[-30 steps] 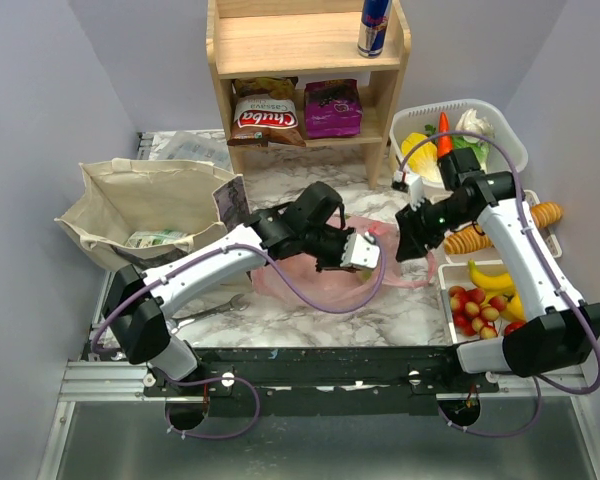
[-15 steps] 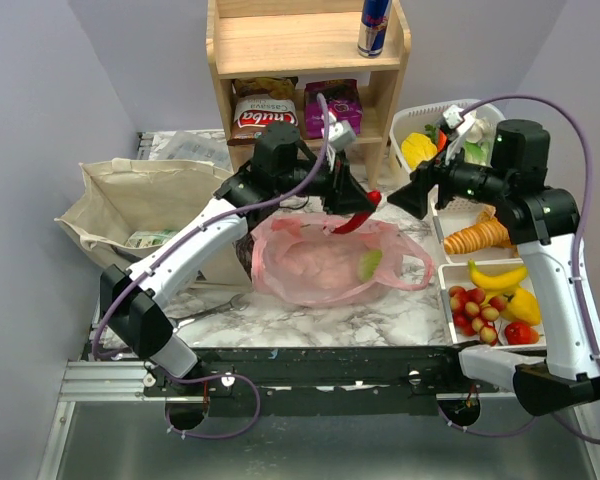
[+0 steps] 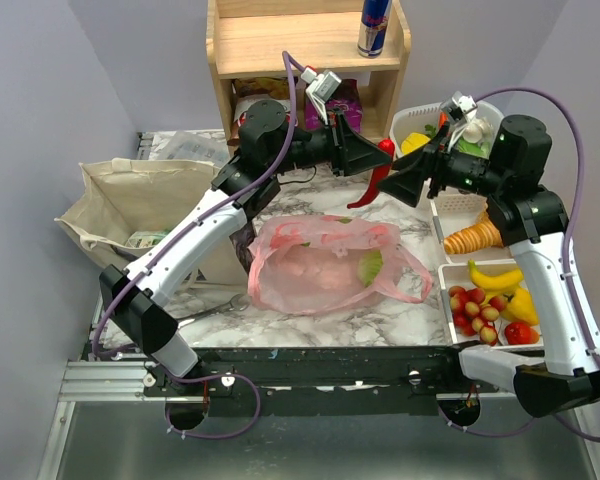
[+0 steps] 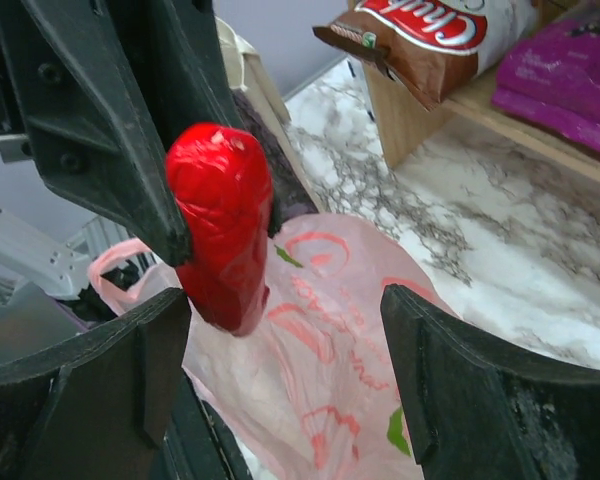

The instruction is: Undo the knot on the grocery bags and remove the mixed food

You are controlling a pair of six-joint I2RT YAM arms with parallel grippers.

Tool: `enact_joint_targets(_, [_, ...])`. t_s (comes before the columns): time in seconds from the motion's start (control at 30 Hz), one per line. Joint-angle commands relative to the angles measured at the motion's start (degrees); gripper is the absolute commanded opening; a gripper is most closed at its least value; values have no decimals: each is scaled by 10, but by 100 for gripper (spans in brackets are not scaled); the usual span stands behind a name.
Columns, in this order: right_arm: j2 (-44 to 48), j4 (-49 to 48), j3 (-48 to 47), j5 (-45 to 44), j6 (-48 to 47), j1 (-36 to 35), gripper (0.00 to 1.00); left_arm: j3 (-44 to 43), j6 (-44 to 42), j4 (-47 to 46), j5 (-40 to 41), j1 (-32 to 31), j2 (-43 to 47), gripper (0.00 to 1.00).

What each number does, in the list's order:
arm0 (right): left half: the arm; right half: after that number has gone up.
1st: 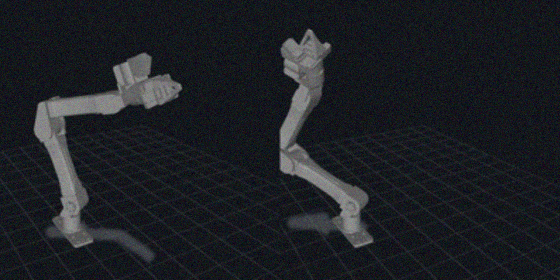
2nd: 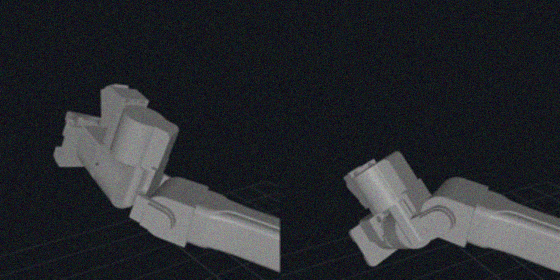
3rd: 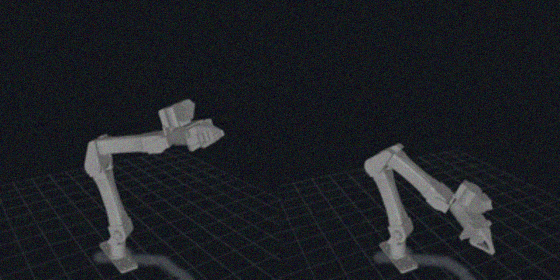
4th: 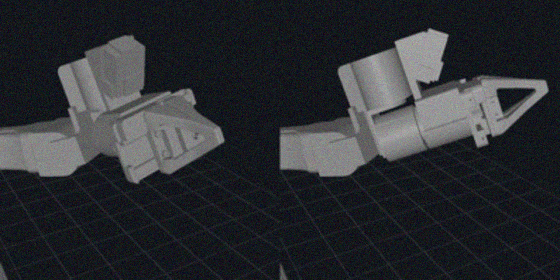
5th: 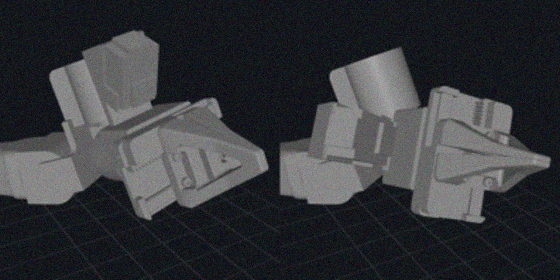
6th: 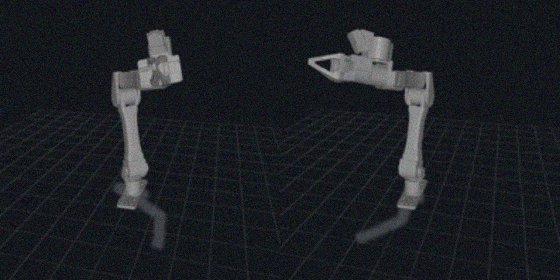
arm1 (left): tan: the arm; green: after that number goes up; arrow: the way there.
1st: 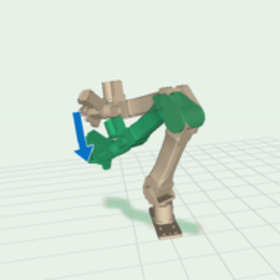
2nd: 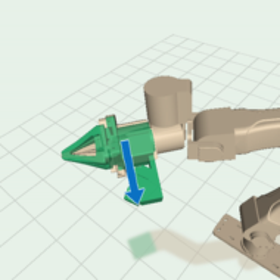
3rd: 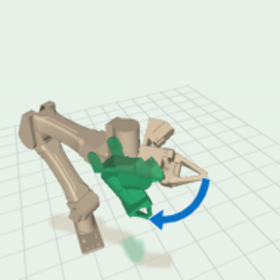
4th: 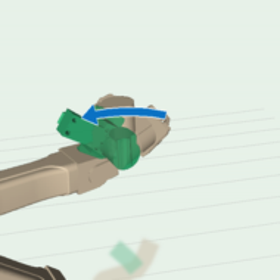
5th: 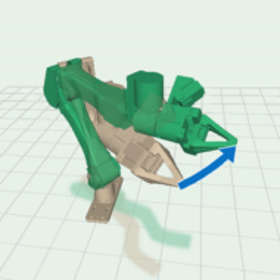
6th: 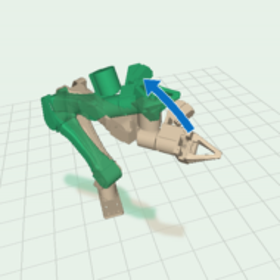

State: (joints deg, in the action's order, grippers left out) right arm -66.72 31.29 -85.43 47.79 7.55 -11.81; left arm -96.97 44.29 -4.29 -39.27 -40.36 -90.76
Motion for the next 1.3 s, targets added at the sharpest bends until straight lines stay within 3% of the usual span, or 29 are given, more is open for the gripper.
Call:
enact_joint_targets(0.0, [-9, -75, 3, 26, 26, -20, 82, -10, 49, -53, 9, -7, -8, 0])
enact_joint_targets(0.13, [-3, -87, 22, 28, 31, -33, 63, -9, 53, -59, 14, -6, -7, 1])
enact_joint_targets(0.2, [-1, -93, 28, 30, 36, -35, 37, -9, 50, -52, 19, -6, -8, 1])
enact_joint_targets(0.23, [-2, -93, 27, 27, 41, -34, 16, -9, 50, -49, 20, -6, -9, 5])
enact_joint_targets(0.27, [-3, -84, 25, 19, 44, -35, 4, -9, 46, -46, 19, -5, -8, 20])
enact_joint_targets(0.3, [-4, -68, 20, 4, 43, -34, 1, -9, 38, -39, 18, -2, -6, 35])
enact_joint_targets(0.33, [-4, -53, 16, -20, 41, -34, 1, -9, 21, -30, 18, 3, -1, 49])
enact_joint_targets(0.37, [-3, -31, 10, -58, 39, -33, 1, -8, 4, -17, 18, 7, 5, 58])
enact_joint_targets(0.47, [-12, 18, -11, -122, 41, -4, 1, 3, -109, 27, 0, 25, 31, 69])
enact_joint_targets(0.53, [-32, 40, -23, -83, 58, 89, 1, 20, -233, 100, 2, 28, 61, 82])
enact_joint_targets(0.63, [-77, 41, -37, -45, 65, 217, 1, 100, -389, 130, 3, 29, 120, 99])
enact_joint_targets(0.73, [-152, 40, -90, -98, 21, 259, 1, 171, -539, 170, -49, 27, 174, 99])
enact_joint_targets(0.87, [-257, -35, -147, -176, 9, 262, 1, 183, -724, 320, -108, 14, 181, 99])
enact_joint_targets(0.97, [-352, -66, -202, -250, 5, 262, 1, 202, -831, 383, -57, -26, 176, 96])
enact_joint_targets(1.07, [-432, -73, -254, -265, -19, 261, 1, 242, -906, 396, 10, -72, 180, 92])
enact_joint_targets(1.13, [-468, -79, -272, -263, -30, 257, 11, 264, -926, 383, 33, -87, 181, 92])
enact_joint_targets(1.17, [-486, -74, -286, -269, -39, 253, 25, 270, -926, 379, 40, -90, 179, 92])
enact_joint_targets(1.2, [-498, -59, -297, -278, -48, 249, 46, 273, -924, 378, 45, -91, 172, 92])
enact_joint_targets(1.27, [-519, -9, -336, -282, -66, 244, 69, 276, -922, 375, 54, -91, 161, 92])
